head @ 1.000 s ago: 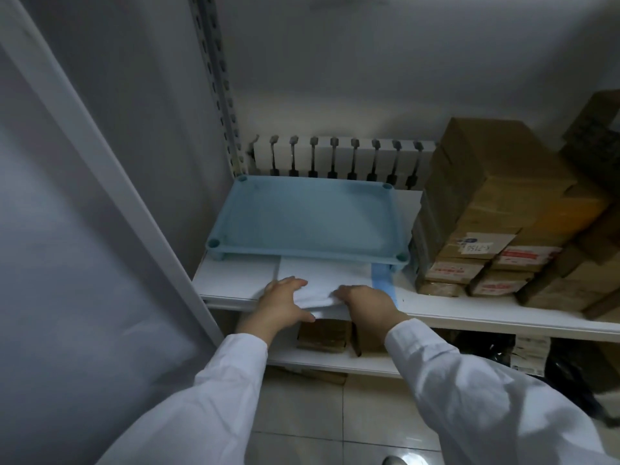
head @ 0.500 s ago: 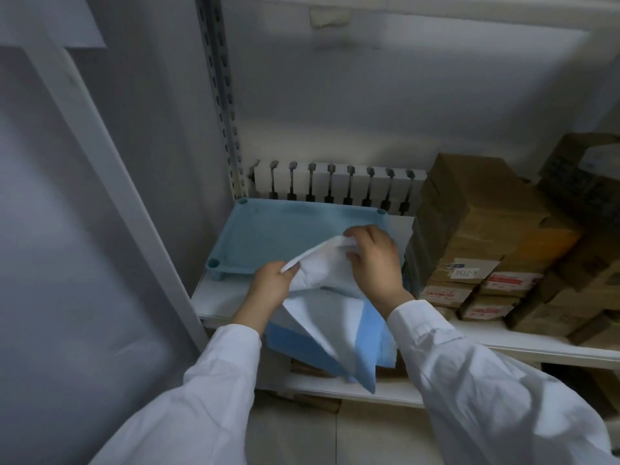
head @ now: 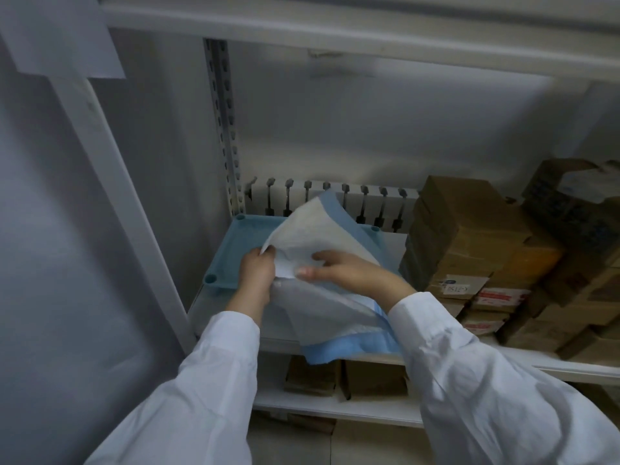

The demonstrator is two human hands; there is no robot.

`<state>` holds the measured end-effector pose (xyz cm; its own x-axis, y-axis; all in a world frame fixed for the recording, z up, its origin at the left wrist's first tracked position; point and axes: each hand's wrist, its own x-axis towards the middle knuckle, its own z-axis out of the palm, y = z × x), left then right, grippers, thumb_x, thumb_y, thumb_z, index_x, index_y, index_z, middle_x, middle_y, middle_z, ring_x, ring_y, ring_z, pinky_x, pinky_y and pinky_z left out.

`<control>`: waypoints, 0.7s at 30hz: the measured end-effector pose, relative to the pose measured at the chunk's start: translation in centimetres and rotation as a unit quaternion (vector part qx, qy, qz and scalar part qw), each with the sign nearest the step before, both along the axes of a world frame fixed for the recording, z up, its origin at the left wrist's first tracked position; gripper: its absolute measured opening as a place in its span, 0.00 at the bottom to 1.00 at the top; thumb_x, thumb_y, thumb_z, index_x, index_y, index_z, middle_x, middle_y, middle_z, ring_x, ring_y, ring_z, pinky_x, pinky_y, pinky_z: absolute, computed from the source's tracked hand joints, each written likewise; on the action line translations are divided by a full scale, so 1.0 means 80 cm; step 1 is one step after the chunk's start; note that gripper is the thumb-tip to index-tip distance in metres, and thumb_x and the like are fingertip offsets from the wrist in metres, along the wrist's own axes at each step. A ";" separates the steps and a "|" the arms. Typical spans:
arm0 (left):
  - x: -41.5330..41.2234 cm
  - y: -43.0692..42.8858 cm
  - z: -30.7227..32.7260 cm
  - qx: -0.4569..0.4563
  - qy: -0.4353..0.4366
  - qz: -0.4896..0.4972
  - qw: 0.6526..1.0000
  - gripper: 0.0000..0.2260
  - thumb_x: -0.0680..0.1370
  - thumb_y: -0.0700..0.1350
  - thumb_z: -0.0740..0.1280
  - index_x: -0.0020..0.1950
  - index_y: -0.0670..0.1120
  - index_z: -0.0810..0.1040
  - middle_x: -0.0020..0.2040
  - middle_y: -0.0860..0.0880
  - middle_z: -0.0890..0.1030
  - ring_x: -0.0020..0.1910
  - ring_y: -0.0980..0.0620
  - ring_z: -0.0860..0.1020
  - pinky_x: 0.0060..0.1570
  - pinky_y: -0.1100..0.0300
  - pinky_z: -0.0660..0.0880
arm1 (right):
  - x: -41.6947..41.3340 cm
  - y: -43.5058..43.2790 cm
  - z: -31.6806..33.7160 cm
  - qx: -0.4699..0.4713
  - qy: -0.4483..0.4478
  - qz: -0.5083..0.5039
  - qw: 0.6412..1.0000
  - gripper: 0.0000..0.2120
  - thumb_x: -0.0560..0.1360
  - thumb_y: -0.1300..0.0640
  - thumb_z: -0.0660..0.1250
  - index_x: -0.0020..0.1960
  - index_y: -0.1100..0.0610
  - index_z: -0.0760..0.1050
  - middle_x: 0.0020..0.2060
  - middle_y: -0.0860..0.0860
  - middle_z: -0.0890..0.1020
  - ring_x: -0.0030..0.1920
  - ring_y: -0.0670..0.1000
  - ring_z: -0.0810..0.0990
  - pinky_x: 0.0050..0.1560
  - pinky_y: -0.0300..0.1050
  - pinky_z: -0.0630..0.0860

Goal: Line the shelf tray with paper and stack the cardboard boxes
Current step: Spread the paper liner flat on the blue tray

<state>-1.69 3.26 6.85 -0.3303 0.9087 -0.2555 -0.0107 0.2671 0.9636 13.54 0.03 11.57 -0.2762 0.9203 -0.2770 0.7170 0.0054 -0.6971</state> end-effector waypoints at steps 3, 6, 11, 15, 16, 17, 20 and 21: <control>-0.001 -0.004 0.010 -0.013 -0.146 0.021 0.989 0.08 0.81 0.39 0.55 0.46 0.42 0.73 0.42 0.43 0.76 0.39 0.46 0.74 0.42 0.55 0.73 | -0.004 -0.005 -0.003 -0.030 -0.164 0.071 0.983 0.51 0.67 0.40 0.73 0.77 0.48 0.44 0.75 0.52 0.60 0.73 0.56 0.61 0.71 0.53 0.61; -0.009 -0.001 0.014 -0.028 -0.308 0.025 0.951 0.12 0.77 0.31 0.51 0.50 0.38 0.73 0.43 0.41 0.76 0.40 0.44 0.76 0.47 0.48 0.72 | -0.005 0.001 -0.014 0.019 -0.235 0.067 0.970 0.37 0.77 0.53 0.65 0.78 0.53 0.46 0.71 0.58 0.67 0.68 0.60 0.69 0.65 0.52 0.68; -0.025 0.001 0.019 -0.055 -0.365 0.030 0.929 0.16 0.66 0.26 0.45 0.42 0.37 0.69 0.43 0.39 0.73 0.41 0.40 0.74 0.40 0.46 0.77 | -0.002 0.015 -0.008 0.105 -0.268 -0.004 0.958 0.20 0.78 0.66 0.54 0.67 0.54 0.71 0.60 0.59 0.77 0.58 0.62 0.77 0.55 0.52 0.75; -0.024 -0.011 0.034 -0.046 -0.371 -0.003 0.927 0.12 0.57 0.31 0.50 0.36 0.40 0.66 0.39 0.42 0.72 0.39 0.43 0.73 0.34 0.52 0.77 | -0.001 0.031 0.006 0.150 -0.220 -0.066 0.962 0.17 0.77 0.67 0.56 0.62 0.57 0.74 0.57 0.61 0.79 0.56 0.62 0.78 0.52 0.50 0.74; -0.024 -0.014 0.039 -0.046 -0.382 -0.021 0.923 0.10 0.60 0.33 0.53 0.38 0.41 0.67 0.40 0.42 0.73 0.40 0.44 0.74 0.38 0.52 0.74 | 0.000 0.034 0.009 0.161 -0.213 -0.076 0.961 0.16 0.77 0.67 0.56 0.60 0.59 0.75 0.56 0.61 0.80 0.56 0.61 0.78 0.51 0.48 0.73; -0.024 -0.012 0.042 -0.048 -0.383 -0.037 0.922 0.07 0.64 0.35 0.57 0.39 0.43 0.70 0.41 0.43 0.75 0.42 0.45 0.75 0.41 0.52 0.72 | 0.001 0.036 0.014 0.171 -0.206 -0.085 0.960 0.14 0.77 0.67 0.56 0.59 0.61 0.75 0.56 0.61 0.80 0.55 0.61 0.78 0.50 0.47 0.72; -0.018 -0.004 0.049 -0.048 -0.383 -0.049 0.921 0.09 0.75 0.52 0.66 0.45 0.47 0.75 0.42 0.46 0.79 0.44 0.46 0.77 0.43 0.54 0.73 | 0.004 0.042 0.023 0.215 -0.196 -0.106 0.951 0.13 0.78 0.68 0.55 0.57 0.64 0.76 0.55 0.62 0.80 0.55 0.61 0.78 0.50 0.46 0.71; -0.014 0.001 0.050 -0.042 -0.372 -0.040 0.926 0.12 0.75 0.56 0.66 0.45 0.47 0.75 0.42 0.46 0.80 0.44 0.47 0.77 0.41 0.55 0.73 | 0.006 0.044 0.025 0.232 -0.193 -0.115 0.946 0.13 0.78 0.67 0.55 0.56 0.64 0.76 0.54 0.62 0.80 0.54 0.61 0.78 0.47 0.45 0.70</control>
